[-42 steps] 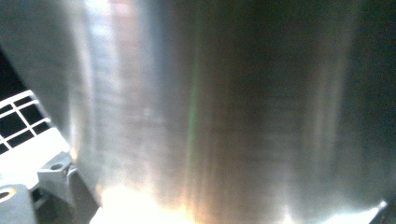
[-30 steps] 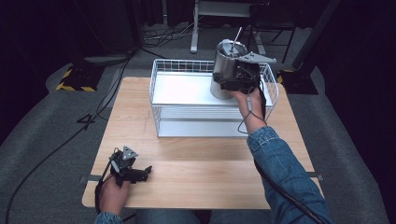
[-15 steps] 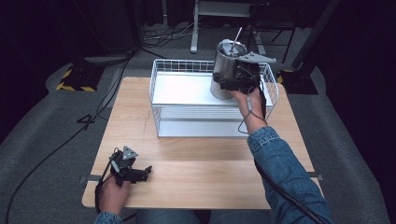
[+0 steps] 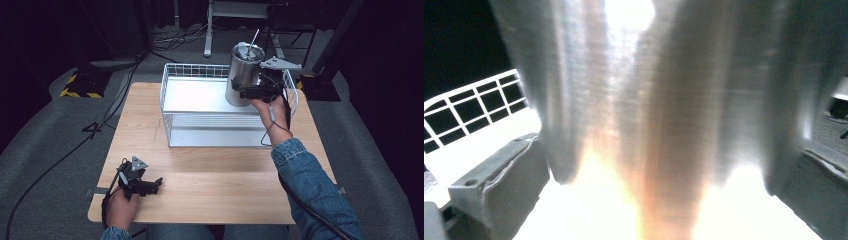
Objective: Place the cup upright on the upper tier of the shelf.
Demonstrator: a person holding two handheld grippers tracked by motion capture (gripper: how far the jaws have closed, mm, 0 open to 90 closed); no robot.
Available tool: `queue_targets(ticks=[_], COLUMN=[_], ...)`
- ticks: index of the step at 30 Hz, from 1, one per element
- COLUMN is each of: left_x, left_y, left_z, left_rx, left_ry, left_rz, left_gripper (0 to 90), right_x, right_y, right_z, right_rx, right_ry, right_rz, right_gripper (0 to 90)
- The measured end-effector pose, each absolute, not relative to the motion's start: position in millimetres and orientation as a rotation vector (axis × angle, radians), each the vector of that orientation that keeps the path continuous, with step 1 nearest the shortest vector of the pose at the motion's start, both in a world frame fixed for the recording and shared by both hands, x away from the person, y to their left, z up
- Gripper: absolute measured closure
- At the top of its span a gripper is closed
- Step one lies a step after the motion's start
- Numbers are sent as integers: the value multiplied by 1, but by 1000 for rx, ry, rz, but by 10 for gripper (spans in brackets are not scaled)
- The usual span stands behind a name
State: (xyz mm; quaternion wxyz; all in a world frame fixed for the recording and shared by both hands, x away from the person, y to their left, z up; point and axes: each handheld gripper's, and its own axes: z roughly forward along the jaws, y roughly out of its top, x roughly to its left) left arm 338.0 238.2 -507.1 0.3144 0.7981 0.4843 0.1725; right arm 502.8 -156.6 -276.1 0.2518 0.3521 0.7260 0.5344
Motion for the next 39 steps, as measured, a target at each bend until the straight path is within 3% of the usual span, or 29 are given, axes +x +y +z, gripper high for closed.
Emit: queue_targets(ticks=[16, 39], left_x=[338, 338], left_y=[238, 238], left_z=[-507, -507], left_rx=[2103, 2103], left_ry=[1277, 1277], left_rz=[453, 454], left_gripper=[1, 0], right_x=[461, 408], right_y=[-181, -230], right_z=[-249, -258], right_rx=[899, 950], right_ry=[1974, 1994], right_rz=[1484, 1459], right_gripper=[0, 0])
